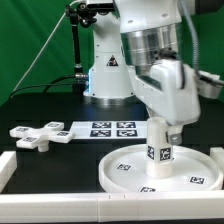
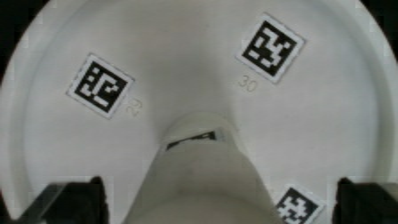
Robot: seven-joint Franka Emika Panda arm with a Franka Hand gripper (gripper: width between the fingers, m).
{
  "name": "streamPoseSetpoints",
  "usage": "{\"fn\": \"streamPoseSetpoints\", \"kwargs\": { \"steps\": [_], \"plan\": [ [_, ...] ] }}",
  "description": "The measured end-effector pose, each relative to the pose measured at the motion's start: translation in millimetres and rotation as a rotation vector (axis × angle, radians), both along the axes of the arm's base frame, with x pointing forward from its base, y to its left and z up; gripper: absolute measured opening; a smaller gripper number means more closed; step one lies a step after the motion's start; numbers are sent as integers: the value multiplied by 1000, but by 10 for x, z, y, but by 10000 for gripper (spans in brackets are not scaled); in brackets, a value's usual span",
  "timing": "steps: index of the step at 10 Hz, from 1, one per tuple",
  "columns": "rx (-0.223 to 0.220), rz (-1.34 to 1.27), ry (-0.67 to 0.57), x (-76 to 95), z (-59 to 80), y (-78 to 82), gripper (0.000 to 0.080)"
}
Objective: Assemble round table
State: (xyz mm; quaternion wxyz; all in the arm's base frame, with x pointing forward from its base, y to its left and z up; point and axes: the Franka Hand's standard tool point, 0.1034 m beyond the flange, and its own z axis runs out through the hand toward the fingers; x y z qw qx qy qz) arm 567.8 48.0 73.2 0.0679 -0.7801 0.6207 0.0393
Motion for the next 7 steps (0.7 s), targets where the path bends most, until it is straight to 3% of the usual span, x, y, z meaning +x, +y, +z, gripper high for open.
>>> {"fn": "streamPoseSetpoints", "kwargs": {
  "steps": [3, 7],
  "plan": [
    [-2, 182, -28, -6, -8, -1, 649],
    [-28, 612, -93, 4, -6, -50, 649]
  ]
}}
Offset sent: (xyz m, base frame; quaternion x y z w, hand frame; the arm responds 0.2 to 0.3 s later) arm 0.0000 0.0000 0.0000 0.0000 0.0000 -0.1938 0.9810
